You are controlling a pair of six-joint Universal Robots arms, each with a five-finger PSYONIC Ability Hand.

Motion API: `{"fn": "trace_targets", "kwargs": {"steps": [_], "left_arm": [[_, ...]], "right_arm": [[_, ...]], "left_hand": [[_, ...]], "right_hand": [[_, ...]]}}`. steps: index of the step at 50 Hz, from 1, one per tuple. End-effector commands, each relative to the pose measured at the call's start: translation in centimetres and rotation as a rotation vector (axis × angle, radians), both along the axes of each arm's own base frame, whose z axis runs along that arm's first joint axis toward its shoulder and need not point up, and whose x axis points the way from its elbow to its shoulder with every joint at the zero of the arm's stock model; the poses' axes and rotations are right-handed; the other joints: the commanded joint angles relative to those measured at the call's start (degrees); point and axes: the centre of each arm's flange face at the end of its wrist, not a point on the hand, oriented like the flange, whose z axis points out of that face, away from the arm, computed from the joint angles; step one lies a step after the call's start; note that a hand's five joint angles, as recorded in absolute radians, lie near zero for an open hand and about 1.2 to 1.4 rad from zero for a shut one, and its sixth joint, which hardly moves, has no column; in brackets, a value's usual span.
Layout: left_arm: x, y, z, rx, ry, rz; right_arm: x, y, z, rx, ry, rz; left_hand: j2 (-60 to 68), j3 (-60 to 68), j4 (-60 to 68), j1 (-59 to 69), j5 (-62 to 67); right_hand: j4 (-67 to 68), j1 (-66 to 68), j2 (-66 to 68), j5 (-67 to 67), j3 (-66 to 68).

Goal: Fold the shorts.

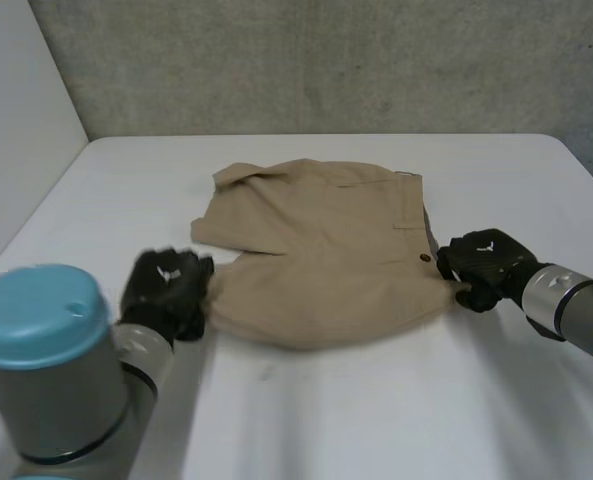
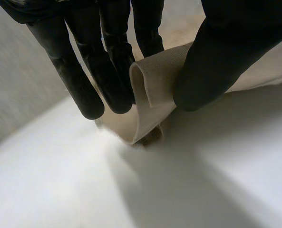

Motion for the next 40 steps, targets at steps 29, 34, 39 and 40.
{"fn": "trace_targets", "kwargs": {"steps": [29,34,39,40], "left_arm": [[3.8,5.4,4.6,0.193,-0.057,-0.095],[4.3,7.5,6.5,0.223,-0.044,-0.161],[4.5,9.0,7.4,0.279,-0.015,-0.247],[4.5,9.0,7.4,0.287,-0.011,-0.250]], "right_arm": [[-0.7,6.9,6.0,0.188,0.125,0.082],[-2.4,9.0,8.0,0.223,0.203,0.095],[-3.8,10.1,9.7,0.210,0.239,0.095],[-4.0,10.1,9.7,0.210,0.243,0.091]], "left_hand": [[11.8,12.2,11.3,17.4,16.3],[11.8,12.2,11.3,17.4,16.3],[11.8,12.2,11.3,17.4,16.3],[11.8,12.2,11.3,17.4,16.3]], "right_hand": [[11.9,27.2,13.0,13.9,12.5],[11.9,27.2,13.0,13.9,12.5],[11.9,27.2,13.0,13.9,12.5],[11.9,27.2,13.0,13.9,12.5]]}}
